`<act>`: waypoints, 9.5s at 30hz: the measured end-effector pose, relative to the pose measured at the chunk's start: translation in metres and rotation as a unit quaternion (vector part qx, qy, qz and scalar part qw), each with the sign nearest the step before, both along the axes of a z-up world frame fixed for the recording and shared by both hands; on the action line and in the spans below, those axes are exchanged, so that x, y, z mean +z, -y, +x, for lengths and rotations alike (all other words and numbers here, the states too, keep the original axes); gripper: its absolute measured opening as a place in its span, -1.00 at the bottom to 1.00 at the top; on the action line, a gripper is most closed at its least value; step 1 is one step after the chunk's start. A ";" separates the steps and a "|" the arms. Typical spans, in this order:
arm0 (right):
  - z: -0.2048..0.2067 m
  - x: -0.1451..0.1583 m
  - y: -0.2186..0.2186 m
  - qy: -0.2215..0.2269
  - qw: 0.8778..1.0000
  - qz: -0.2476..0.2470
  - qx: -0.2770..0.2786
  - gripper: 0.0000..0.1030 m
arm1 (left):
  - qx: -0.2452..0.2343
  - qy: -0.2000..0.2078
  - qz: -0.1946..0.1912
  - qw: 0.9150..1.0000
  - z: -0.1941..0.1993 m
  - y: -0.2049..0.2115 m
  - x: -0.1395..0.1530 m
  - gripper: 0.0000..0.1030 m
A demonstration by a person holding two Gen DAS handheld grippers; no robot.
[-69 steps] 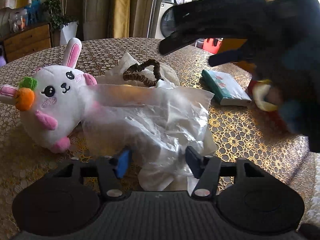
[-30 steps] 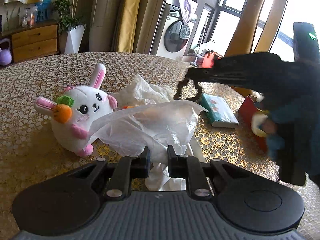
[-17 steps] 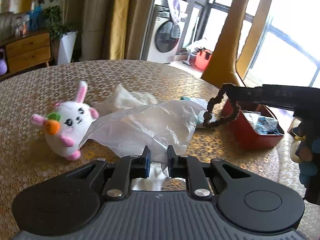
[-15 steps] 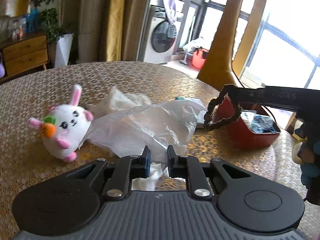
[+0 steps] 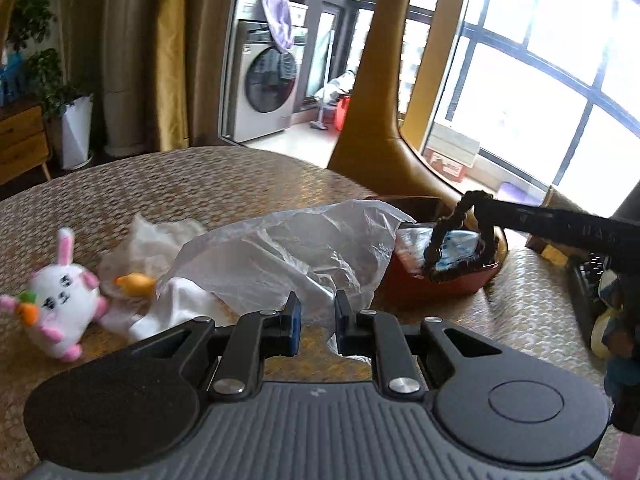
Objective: Organize soft objects
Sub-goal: 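Carry the plastic bag and brown loop over the red tin with both tools, then open both tools to drop the bag and loop into the tin, then move both tools back toward the white cloth and rubber chicken, then grasp the white cloth with the left tool while the right tool grasps the yellow rubber chicken, then carry the white cloth and rubber chicken over the red tin with both tools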
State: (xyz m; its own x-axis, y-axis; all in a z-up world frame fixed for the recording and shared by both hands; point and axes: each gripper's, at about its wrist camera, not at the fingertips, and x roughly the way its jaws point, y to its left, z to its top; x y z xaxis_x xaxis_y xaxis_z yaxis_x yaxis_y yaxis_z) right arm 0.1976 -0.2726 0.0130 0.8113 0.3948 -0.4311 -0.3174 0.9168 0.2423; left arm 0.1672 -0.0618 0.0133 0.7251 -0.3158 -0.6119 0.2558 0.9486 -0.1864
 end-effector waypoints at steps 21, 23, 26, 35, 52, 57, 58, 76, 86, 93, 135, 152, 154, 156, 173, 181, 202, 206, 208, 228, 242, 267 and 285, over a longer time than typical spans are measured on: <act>0.002 -0.011 0.111 0.009 0.995 -0.017 -0.096 -0.88 | -0.089 -0.032 0.009 0.995 0.083 0.142 0.008 -0.69; 0.008 -0.014 0.116 0.009 0.994 -0.015 -0.104 -0.88 | -0.093 -0.044 0.002 0.995 0.095 0.150 0.003 -0.69; 0.016 -0.020 0.128 0.008 0.993 -0.006 -0.118 -0.88 | -0.100 -0.059 -0.006 0.993 0.113 0.163 -0.006 -0.69; 0.047 -0.042 0.140 -0.013 0.991 -0.005 -0.131 -0.88 | -0.124 -0.118 -0.109 0.979 0.169 0.188 -0.038 -0.69; 0.097 -0.085 0.129 -0.075 0.992 -0.008 -0.104 -0.87 | -0.096 -0.175 -0.087 0.976 0.225 0.186 -0.098 -0.69; 0.107 -0.097 0.121 -0.093 0.990 -0.033 -0.105 -0.87 | -0.097 -0.181 -0.070 0.976 0.226 0.186 -0.107 -0.69; 0.108 -0.099 0.120 -0.097 0.989 -0.039 -0.105 -0.87 | -0.099 -0.182 -0.066 0.976 0.225 0.187 -0.109 -0.69; 0.099 -0.098 0.104 -0.098 0.981 -0.147 -0.078 -0.28 | -0.115 -0.142 -0.013 0.983 0.208 0.201 -0.101 0.33; 0.077 -0.078 0.112 -0.079 0.983 -0.146 -0.083 0.05 | -0.118 -0.115 -0.002 0.986 0.181 0.190 -0.078 0.33; 0.052 -0.056 0.108 -0.061 0.987 -0.124 -0.083 0.15 | -0.121 -0.072 0.013 0.990 0.147 0.174 -0.048 0.33; -0.020 -0.010 -0.058 -0.008 0.998 -0.055 0.029 0.70 | -0.029 0.018 0.020 0.999 0.004 -0.046 0.008 0.65; -0.001 -0.028 -0.101 -0.037 0.996 -0.050 0.061 0.85 | 0.014 0.021 0.031 0.999 -0.002 -0.102 -0.039 1.00; 0.006 -0.032 -0.108 -0.042 0.995 -0.055 0.067 0.85 | 0.025 0.027 0.034 0.999 -0.003 -0.105 -0.047 1.00; 0.014 -0.035 -0.115 -0.049 0.994 -0.061 0.078 0.85 | 0.033 0.036 0.039 0.998 -0.005 -0.106 -0.055 1.00; 0.114 -0.066 -0.206 -0.108 0.965 -0.134 0.199 0.82 | 0.066 0.017 0.060 0.996 0.016 -0.092 -0.115 1.00; 0.142 -0.091 -0.240 -0.133 0.951 -0.159 0.231 0.52 | 0.072 -0.003 0.053 0.996 0.032 -0.088 -0.138 1.00; 0.164 -0.129 -0.268 -0.157 0.934 -0.197 0.254 -0.19 | 0.081 -0.011 0.064 0.995 0.055 -0.083 -0.163 0.84; 0.163 -0.130 -0.267 -0.155 0.938 -0.193 0.243 -0.38 | 0.083 -0.003 0.073 0.994 0.055 -0.080 -0.160 0.37; 0.162 -0.128 -0.265 -0.154 0.940 -0.188 0.239 -0.40 | 0.083 -0.003 0.075 0.994 0.055 -0.080 -0.159 0.19; 0.128 -0.083 -0.181 -0.119 0.977 -0.090 0.150 -0.52 | 0.081 -0.009 0.071 0.994 0.040 -0.081 -0.136 -0.76; 0.071 -0.051 -0.106 -0.097 0.989 -0.026 0.112 -0.55 | 0.058 0.013 0.063 0.996 0.011 -0.062 -0.088 -0.76; 0.023 0.011 0.025 -0.034 0.999 0.015 0.005 -0.55 | -0.008 0.000 0.027 1.000 0.026 0.020 0.004 -0.76; 0.059 -0.001 0.109 -0.037 0.994 0.034 -0.097 -0.55 | -0.071 -0.029 0.042 0.996 0.094 0.143 0.006 -0.76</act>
